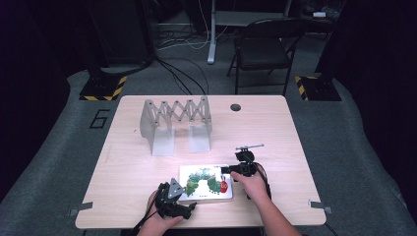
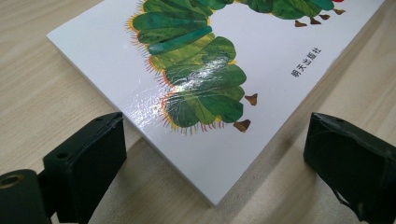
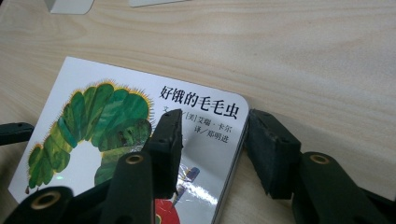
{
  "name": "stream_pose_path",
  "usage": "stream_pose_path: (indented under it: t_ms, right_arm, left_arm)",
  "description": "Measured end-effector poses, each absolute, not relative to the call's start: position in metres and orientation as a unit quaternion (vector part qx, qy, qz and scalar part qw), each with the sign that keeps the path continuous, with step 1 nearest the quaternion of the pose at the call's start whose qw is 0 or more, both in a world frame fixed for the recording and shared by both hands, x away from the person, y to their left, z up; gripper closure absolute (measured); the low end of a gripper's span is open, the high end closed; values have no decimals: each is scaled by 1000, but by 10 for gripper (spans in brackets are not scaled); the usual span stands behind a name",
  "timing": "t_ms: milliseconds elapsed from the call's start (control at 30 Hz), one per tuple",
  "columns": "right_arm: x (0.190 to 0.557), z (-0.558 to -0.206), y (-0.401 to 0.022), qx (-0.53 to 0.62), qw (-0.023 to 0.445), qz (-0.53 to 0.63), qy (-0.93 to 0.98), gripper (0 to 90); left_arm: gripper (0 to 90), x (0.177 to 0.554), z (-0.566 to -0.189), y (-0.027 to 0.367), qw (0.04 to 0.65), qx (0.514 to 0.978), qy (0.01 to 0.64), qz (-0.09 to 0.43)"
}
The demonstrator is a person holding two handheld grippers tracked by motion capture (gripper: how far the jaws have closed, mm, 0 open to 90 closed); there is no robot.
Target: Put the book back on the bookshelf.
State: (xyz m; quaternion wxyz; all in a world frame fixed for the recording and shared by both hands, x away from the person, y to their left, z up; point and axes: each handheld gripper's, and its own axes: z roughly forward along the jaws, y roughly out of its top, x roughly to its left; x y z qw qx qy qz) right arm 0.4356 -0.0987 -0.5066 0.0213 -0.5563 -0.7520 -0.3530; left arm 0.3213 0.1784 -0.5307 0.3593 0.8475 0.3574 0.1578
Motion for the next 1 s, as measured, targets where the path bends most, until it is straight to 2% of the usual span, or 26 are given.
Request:
stream_pose_path:
  t_ms: [133,433,600,767,1000]
  right_arm:
    - [434,-504,-102,-569,41,-368,-734,586]
    - [432,-497,-101,-556,30,-379,-739,596]
    - [437,-500,-99,-553,37,-373,-745,555]
    - [451,-503,-98,-544,13,-368,-754,485]
    - [456,-509,-95,-530,30,-377,-759,482]
  left_arm:
    - [31,322,-530,179,353,852,355,155]
    - [7,322,-531,178,351,848,364,161]
    - [8,322,-531,178,351,848,363,160]
    - [9,322,-531,178,352,848,363,160]
    - [8,322,-531,178,352,848,363,160]
